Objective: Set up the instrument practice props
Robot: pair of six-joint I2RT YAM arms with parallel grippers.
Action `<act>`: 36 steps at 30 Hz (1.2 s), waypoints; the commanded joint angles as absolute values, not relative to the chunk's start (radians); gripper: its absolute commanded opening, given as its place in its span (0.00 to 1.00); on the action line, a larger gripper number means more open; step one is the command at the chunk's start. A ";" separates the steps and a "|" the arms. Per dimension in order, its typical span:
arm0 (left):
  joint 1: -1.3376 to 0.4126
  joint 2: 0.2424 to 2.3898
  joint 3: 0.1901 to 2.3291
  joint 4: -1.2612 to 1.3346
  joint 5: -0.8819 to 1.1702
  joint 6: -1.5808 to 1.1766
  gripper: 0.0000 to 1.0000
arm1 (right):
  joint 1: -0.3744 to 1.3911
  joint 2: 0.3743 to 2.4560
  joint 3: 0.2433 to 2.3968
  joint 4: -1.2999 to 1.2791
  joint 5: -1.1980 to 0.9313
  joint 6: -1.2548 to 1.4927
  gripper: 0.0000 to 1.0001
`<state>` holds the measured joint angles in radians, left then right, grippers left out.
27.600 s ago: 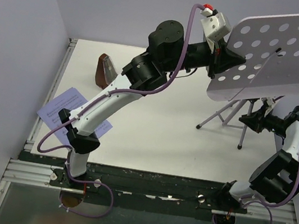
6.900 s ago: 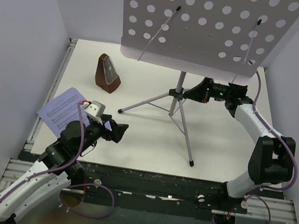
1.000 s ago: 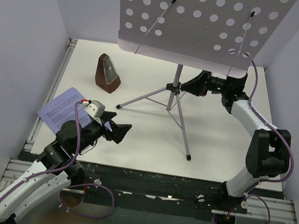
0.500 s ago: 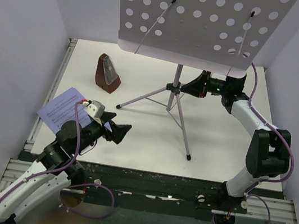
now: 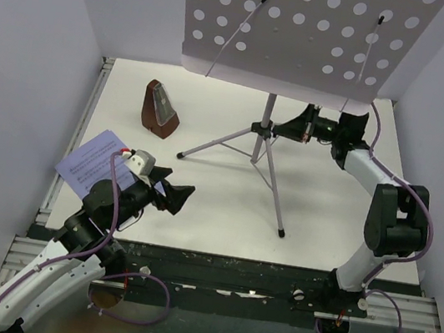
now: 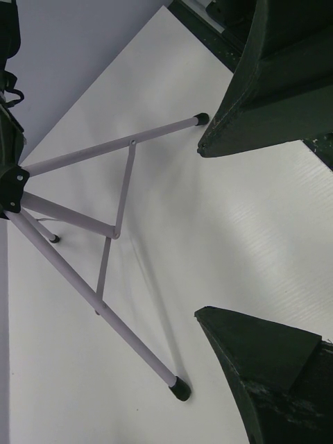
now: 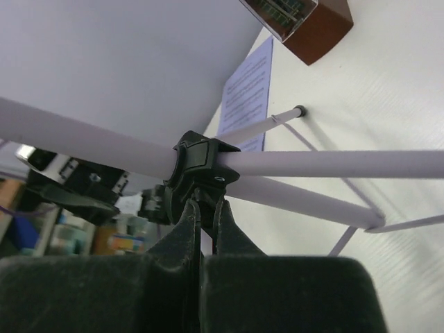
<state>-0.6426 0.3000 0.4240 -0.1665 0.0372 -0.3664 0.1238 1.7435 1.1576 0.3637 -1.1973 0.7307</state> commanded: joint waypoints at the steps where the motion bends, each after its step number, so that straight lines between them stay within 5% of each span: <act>1: -0.638 0.288 0.440 -0.172 0.043 -0.368 0.99 | 0.078 1.757 1.146 0.300 -1.076 1.039 0.00; 7: -0.638 0.299 0.434 -0.160 0.049 -0.377 0.99 | 0.080 1.738 1.293 -0.234 -0.928 0.991 0.00; 19: -0.637 0.316 0.442 -0.143 0.051 -0.391 0.99 | 0.081 1.675 1.233 -0.180 -0.965 1.267 0.00; 21: -0.637 0.318 0.443 -0.141 0.051 -0.391 0.99 | 0.083 1.681 1.230 -0.120 -0.974 1.267 0.07; 25: -0.637 0.316 0.448 -0.146 0.052 -0.391 0.99 | 0.080 1.723 1.249 0.064 -1.060 1.243 0.38; 36: -0.637 0.250 0.445 -0.193 0.043 -0.387 0.99 | 0.019 1.683 1.243 0.054 -1.054 0.942 0.51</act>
<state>-0.6426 0.2909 0.4263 -0.1677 0.0372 -0.3836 0.0620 1.7222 1.2423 0.0612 -1.0500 1.1152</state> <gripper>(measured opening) 0.990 0.499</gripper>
